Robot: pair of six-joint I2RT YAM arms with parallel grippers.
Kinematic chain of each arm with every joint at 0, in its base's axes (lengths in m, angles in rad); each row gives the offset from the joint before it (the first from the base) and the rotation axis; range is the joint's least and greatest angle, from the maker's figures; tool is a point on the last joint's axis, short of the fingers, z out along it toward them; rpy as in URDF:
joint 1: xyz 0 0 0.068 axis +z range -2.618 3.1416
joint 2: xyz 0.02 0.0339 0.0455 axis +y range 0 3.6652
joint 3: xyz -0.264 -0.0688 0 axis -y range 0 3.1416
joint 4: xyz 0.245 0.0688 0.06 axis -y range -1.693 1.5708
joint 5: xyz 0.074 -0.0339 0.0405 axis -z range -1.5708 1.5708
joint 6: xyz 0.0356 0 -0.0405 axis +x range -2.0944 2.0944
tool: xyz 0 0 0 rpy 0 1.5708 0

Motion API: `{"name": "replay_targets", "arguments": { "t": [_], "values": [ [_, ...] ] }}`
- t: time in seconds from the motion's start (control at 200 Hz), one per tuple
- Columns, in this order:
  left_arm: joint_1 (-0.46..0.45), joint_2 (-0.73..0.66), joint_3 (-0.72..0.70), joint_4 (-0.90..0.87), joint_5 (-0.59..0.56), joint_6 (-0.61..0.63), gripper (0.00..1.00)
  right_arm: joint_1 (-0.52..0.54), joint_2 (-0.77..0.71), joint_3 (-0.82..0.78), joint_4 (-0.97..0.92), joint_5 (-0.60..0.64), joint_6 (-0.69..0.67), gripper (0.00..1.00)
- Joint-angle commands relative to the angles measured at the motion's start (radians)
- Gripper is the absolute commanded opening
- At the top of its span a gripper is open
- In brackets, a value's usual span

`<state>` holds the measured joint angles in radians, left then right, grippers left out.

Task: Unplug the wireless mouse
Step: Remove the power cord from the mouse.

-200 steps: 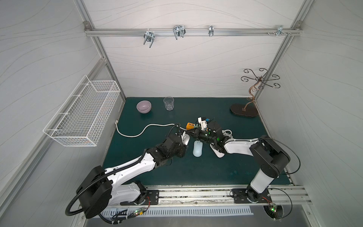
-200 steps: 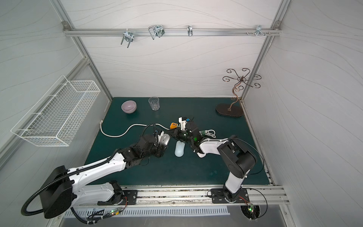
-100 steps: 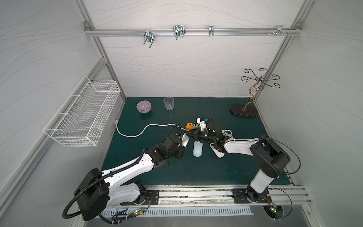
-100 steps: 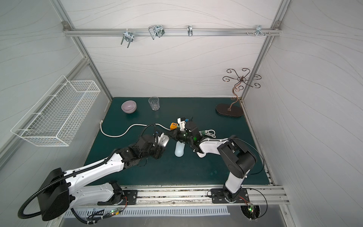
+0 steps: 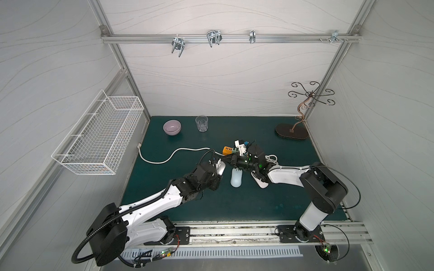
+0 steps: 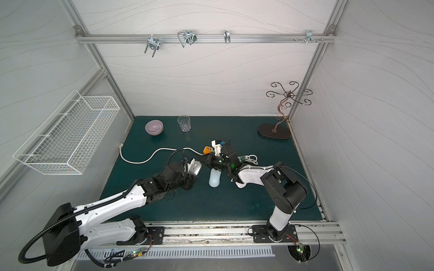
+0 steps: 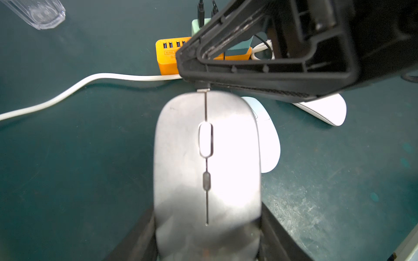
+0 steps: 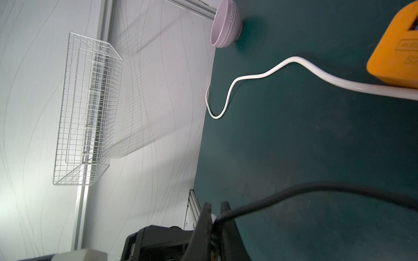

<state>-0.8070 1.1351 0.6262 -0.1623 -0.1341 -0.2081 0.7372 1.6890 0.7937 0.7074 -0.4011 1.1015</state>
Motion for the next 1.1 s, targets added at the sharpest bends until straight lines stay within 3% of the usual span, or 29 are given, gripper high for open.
{"name": "replay_targets", "arguments": {
  "t": [0.0,0.24,0.49,0.635,0.941,1.096],
  "values": [
    [-0.015,0.028,0.020,-0.049,0.100,-0.016,0.35,-0.020,-0.024,0.031,0.046,0.054,-0.012,0.00],
    [-0.044,0.045,0.014,-0.084,0.169,0.043,0.33,-0.038,-0.016,0.054,0.034,0.025,-0.016,0.00],
    [-0.047,0.016,0.003,-0.066,0.080,0.002,0.33,-0.039,-0.018,0.043,0.047,0.026,-0.008,0.00],
    [-0.045,-0.003,0.001,-0.062,0.008,-0.054,0.28,-0.036,-0.037,0.017,0.056,0.056,-0.004,0.00],
    [-0.045,0.018,0.029,-0.110,-0.025,-0.139,0.23,-0.023,-0.036,0.013,0.066,0.076,0.001,0.00],
    [-0.045,0.017,0.026,-0.118,0.019,-0.111,0.24,-0.024,-0.009,0.037,0.066,0.063,0.006,0.00]
  ]
}}
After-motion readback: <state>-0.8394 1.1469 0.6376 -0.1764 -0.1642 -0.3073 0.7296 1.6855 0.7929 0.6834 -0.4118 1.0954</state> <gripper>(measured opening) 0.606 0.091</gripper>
